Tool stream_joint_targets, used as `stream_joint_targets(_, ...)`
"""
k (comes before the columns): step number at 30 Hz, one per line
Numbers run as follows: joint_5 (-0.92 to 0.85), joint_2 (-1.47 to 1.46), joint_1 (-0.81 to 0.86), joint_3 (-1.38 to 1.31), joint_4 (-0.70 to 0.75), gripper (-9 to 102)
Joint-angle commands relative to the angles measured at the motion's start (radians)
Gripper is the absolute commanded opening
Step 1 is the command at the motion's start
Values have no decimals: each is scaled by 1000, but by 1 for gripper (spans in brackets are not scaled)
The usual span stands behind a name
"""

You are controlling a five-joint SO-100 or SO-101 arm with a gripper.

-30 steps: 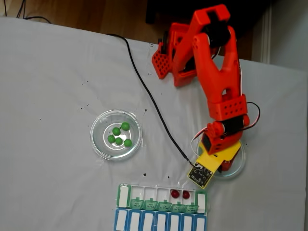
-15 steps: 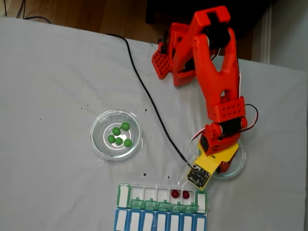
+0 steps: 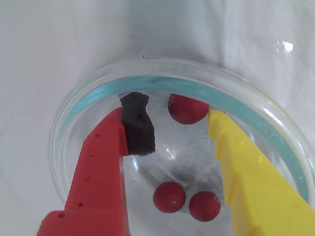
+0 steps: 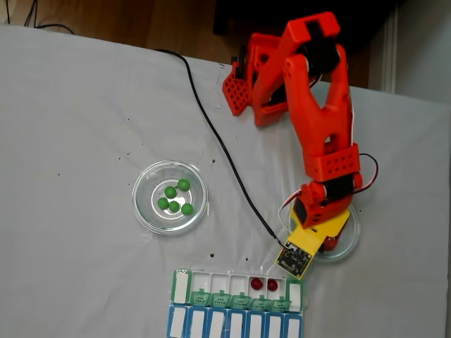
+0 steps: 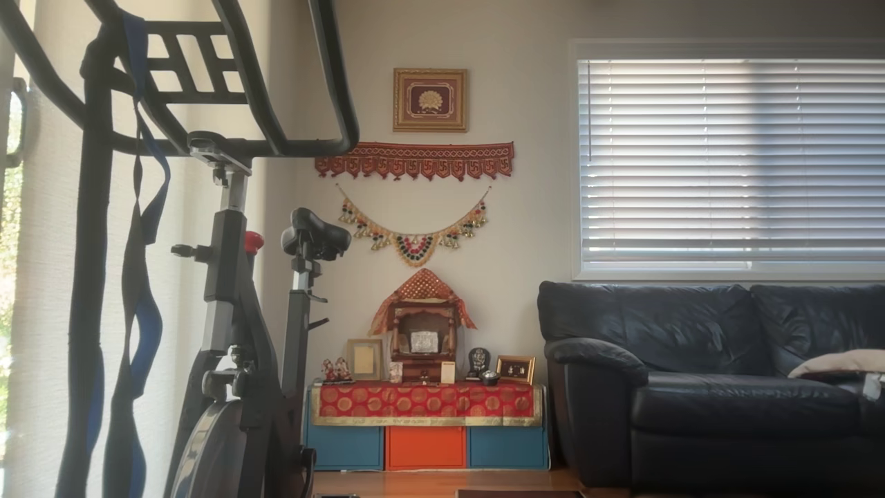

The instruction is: Sort medicines into box.

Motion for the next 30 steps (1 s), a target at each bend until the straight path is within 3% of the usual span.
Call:
stream_joint_targets(1, -15, 18, 15, -28, -25, 20)
stream_joint_targets(30, -44, 61, 21, 23, -54, 14)
